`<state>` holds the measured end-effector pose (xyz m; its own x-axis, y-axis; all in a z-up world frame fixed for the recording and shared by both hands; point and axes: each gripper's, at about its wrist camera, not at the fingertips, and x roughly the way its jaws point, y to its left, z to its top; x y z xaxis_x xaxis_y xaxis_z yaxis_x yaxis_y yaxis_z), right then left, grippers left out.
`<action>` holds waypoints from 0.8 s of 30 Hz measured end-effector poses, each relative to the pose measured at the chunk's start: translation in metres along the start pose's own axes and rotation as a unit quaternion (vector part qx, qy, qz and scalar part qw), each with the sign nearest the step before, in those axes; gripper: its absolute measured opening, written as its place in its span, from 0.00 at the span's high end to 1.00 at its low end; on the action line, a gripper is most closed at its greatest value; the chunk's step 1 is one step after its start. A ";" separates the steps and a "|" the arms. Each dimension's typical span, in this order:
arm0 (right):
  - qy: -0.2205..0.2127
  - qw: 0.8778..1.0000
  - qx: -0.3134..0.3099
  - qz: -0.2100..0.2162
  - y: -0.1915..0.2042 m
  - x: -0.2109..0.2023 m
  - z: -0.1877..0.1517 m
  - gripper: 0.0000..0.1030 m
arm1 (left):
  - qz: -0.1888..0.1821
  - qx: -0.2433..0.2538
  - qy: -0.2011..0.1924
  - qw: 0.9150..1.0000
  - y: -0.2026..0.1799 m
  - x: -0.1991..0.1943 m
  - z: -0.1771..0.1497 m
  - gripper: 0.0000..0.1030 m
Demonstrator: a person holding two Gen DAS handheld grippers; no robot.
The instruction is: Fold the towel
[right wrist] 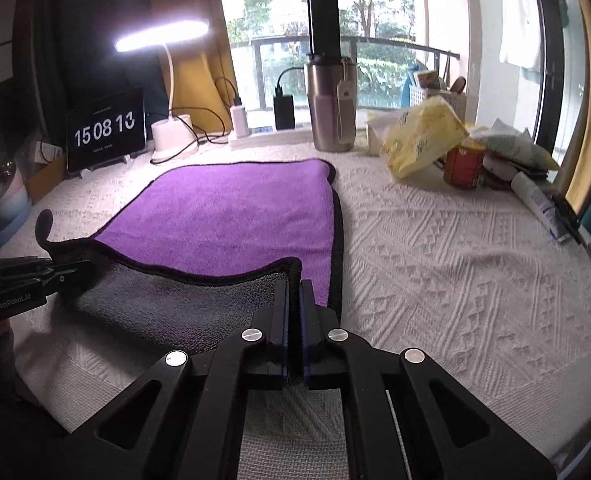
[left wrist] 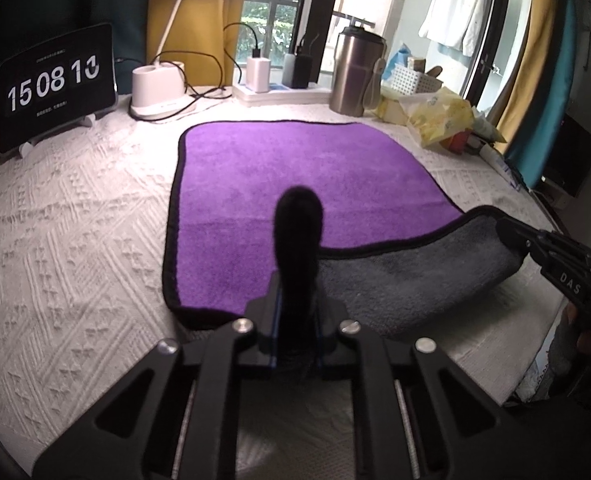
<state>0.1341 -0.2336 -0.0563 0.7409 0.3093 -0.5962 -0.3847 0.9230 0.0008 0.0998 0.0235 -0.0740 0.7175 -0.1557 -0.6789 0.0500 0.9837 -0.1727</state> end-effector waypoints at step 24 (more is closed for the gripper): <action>-0.071 0.997 -0.019 -0.011 0.000 -0.018 0.036 0.95 | 0.024 0.018 -0.068 0.997 0.005 -0.026 0.035 0.89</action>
<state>0.1407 -0.2304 -0.0170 0.8192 0.3207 -0.4754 -0.3860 0.9215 -0.0436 0.1056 0.0352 -0.0326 0.8066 -0.0976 -0.5829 0.0366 0.9926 -0.1155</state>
